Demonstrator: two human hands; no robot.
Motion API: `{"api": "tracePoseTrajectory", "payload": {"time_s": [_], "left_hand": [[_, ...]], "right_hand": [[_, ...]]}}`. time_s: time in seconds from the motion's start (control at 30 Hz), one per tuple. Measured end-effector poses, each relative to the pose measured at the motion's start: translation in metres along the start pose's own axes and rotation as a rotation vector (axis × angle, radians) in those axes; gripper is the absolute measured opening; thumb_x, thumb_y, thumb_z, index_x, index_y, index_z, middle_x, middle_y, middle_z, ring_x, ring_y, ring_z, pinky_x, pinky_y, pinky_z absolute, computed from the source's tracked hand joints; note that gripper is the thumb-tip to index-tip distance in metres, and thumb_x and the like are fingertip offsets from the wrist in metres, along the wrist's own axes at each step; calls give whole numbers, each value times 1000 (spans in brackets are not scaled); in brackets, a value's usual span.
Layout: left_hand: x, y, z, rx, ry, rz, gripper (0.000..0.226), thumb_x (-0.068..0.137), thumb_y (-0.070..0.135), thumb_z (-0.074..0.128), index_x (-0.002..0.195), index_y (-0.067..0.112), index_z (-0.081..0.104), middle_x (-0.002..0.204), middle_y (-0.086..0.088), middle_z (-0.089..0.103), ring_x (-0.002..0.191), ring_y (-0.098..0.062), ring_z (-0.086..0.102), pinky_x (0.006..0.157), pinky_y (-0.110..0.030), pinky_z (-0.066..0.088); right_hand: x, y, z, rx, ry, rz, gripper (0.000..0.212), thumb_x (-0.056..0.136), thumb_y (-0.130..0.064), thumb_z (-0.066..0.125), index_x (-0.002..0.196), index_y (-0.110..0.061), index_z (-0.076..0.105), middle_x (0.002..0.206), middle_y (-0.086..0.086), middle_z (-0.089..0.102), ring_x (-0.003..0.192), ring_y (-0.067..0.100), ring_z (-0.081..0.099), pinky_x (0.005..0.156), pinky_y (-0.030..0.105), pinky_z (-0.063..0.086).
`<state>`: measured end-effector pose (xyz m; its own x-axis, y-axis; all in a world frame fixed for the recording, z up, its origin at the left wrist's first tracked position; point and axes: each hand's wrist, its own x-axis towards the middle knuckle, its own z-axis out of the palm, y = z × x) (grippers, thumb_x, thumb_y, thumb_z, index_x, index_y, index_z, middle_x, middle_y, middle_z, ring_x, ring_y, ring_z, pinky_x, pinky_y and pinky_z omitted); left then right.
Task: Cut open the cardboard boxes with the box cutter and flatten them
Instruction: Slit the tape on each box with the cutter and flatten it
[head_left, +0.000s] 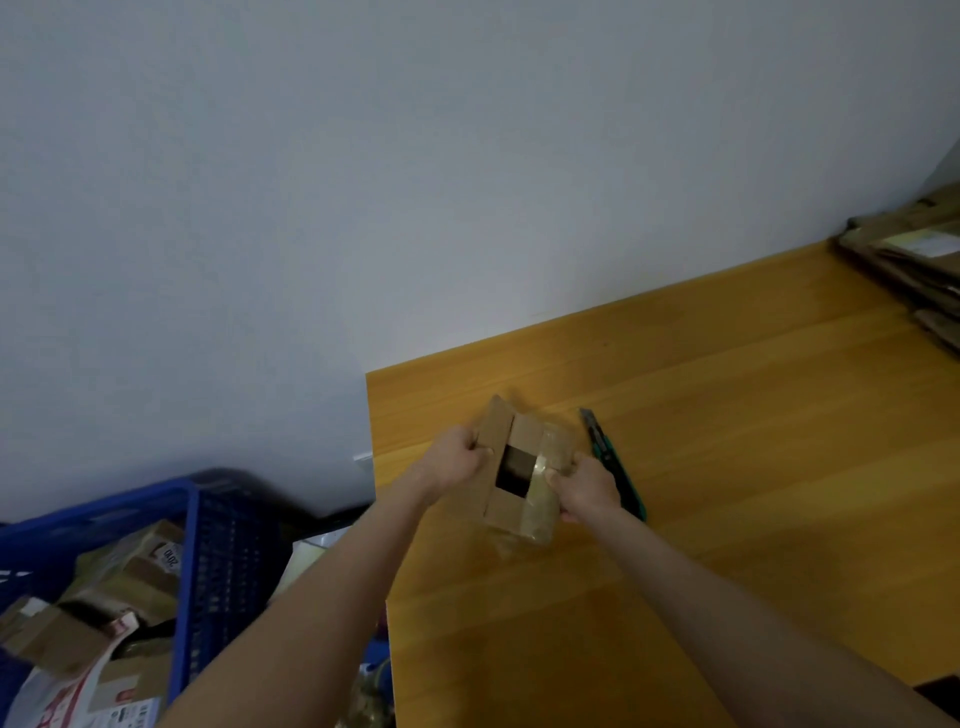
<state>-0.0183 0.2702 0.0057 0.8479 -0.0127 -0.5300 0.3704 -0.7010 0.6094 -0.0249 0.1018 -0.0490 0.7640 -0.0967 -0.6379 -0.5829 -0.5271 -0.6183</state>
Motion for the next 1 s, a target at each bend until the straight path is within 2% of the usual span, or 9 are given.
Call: {"api": "tracePoseTrajectory", "payload": {"time_s": [0.13,0.23,0.37,0.43,0.57,0.67,0.8,0.87,1.0], "left_hand": [[-12,24,12,181,151,117,18,100,13,44,86,11,55,83,-8,57,78,-25,53,63,-29,36],[-19,43,6,244,263,219,16,100,15,45,95,11,59,88,-9,61,84,-27,57,63,-29,34],[-23,62,-24,213,395,233,21,100,17,45,107,9,63,99,-10,66,94,-28,60,71,-33,41],[-25,65,-42,72,406,218,19,100,17,45,103,11,63,95,-4,63,91,-23,59,72,-31,41],[-37,68,-61,-339,366,213,23,101,18,47,83,17,61,80,1,64,77,-15,59,66,-28,44],[-40,75,-64,-306,371,268,29,100,18,49,73,14,59,67,4,58,65,-13,54,61,-26,40],[-41,106,-74,102,519,461,23,98,23,51,83,11,64,70,0,63,69,-16,58,63,-31,43],[-45,125,-78,272,533,566,22,97,27,50,83,15,62,73,-3,65,72,-20,59,68,-36,45],[-48,146,-91,413,616,656,25,100,34,45,95,21,65,81,2,68,78,-20,61,72,-36,47]], "right_hand": [[-12,-10,-5,-84,51,-56,87,78,-66,62,140,-12,33,122,7,60,102,27,62,71,34,49],[-5,-24,-24,-179,103,-104,63,76,-57,65,117,-12,51,104,5,64,83,22,63,68,36,55],[-23,-50,-57,184,-37,-259,12,94,-22,59,89,-11,62,89,10,68,75,22,63,65,40,57],[-35,-56,-77,459,-109,-246,2,96,-15,57,96,-16,59,95,3,64,85,19,61,67,31,53],[-36,-57,-99,712,-243,-186,26,97,-19,56,121,-8,55,113,7,63,99,23,59,83,37,51],[-30,-67,-105,458,32,-302,53,90,-21,67,135,-7,43,130,13,56,109,27,57,88,42,53],[-49,-101,-121,-462,508,-545,96,83,-49,66,153,-20,8,151,3,27,136,23,31,104,34,39],[-63,-117,-128,-684,592,-641,92,83,-61,56,153,-21,12,151,0,28,137,22,27,108,34,33],[-78,-136,-142,-663,566,-680,54,96,-46,41,141,-18,31,124,2,54,109,20,54,78,29,44]]}}
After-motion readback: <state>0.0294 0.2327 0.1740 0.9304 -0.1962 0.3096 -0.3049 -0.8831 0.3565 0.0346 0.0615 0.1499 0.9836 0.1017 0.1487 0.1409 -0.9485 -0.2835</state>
